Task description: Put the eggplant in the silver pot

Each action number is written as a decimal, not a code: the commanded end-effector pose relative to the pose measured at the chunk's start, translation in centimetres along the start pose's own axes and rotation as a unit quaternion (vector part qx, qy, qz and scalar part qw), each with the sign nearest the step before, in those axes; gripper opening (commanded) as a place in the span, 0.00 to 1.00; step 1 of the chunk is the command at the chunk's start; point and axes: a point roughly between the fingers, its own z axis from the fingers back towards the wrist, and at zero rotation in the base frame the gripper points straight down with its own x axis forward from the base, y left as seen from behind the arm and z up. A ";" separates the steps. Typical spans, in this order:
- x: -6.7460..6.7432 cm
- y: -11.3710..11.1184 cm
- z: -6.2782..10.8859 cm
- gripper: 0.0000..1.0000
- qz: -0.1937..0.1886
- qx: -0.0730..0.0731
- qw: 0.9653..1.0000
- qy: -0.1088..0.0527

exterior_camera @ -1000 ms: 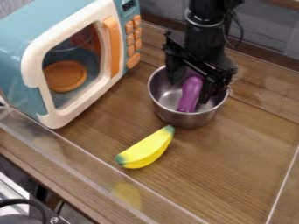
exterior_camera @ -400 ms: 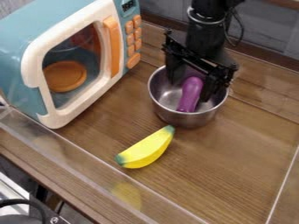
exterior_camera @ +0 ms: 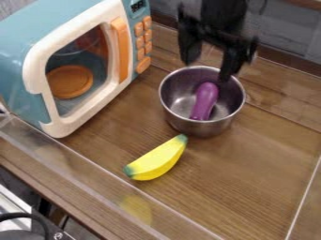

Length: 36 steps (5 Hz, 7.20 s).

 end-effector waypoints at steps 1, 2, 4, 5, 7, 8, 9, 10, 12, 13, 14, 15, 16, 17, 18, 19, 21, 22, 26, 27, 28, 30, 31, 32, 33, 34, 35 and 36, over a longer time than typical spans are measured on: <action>0.9 0.3 1.7 1.00 0.017 -0.003 0.999 -0.041; 1.0 0.1 0.8 1.00 0.026 -0.005 0.999 -0.035; -0.2 0.1 3.1 1.00 0.060 -0.007 0.998 -0.023; -0.3 -0.2 3.1 1.00 0.077 -0.010 0.997 -0.020; -1.1 -0.4 2.8 1.00 0.082 -0.014 0.997 -0.007; -1.9 -0.4 2.7 1.00 0.074 -0.017 0.997 -0.002; -2.0 -0.6 2.3 1.00 0.076 -0.021 0.997 0.001; -1.9 -0.9 1.9 1.00 0.078 -0.024 0.997 0.001; -1.8 -1.5 0.7 1.00 0.062 -0.030 0.998 0.004; -1.5 -1.2 1.1 1.00 0.063 -0.031 0.998 0.004; -1.1 -0.7 1.5 1.00 0.064 -0.032 0.997 0.005; -0.6 0.0 1.4 1.00 0.050 -0.036 0.998 0.006; -0.1 0.6 1.4 1.00 0.037 -0.040 0.998 0.008; -0.3 0.6 2.4 1.00 0.035 -0.043 0.998 0.010; 0.2 0.3 2.9 1.00 0.040 -0.044 0.998 0.010; 0.6 -0.1 2.9 1.00 0.042 -0.043 0.998 0.014; -0.1 0.9 2.5 1.00 0.018 -0.044 0.999 0.026; 0.0 1.0 3.3 1.00 -0.033 -0.050 0.998 0.032; -0.5 -1.1 1.2 1.00 -0.074 -0.061 0.994 0.045; -1.0 -0.3 1.2 1.00 -0.048 -0.057 0.997 0.037; -1.1 -0.4 2.8 1.00 -0.023 -0.055 0.998 0.034; -1.1 -0.5 3.4 1.00 -0.030 -0.058 0.998 0.025; -1.1 -0.6 2.1 0.00 -0.061 -0.060 0.996 0.029; -1.2 0.1 2.2 1.00 -0.077 -0.063 0.995 0.031; -1.2 0.5 2.2 1.00 -0.093 -0.067 0.993 0.034; -1.4 0.6 1.6 1.00 -0.078 -0.068 0.994 0.031; -1.6 0.7 1.1 1.00 -0.062 -0.068 0.995 0.029; -1.1 -0.6 1.7 1.00 -0.061 -0.068 0.996 0.022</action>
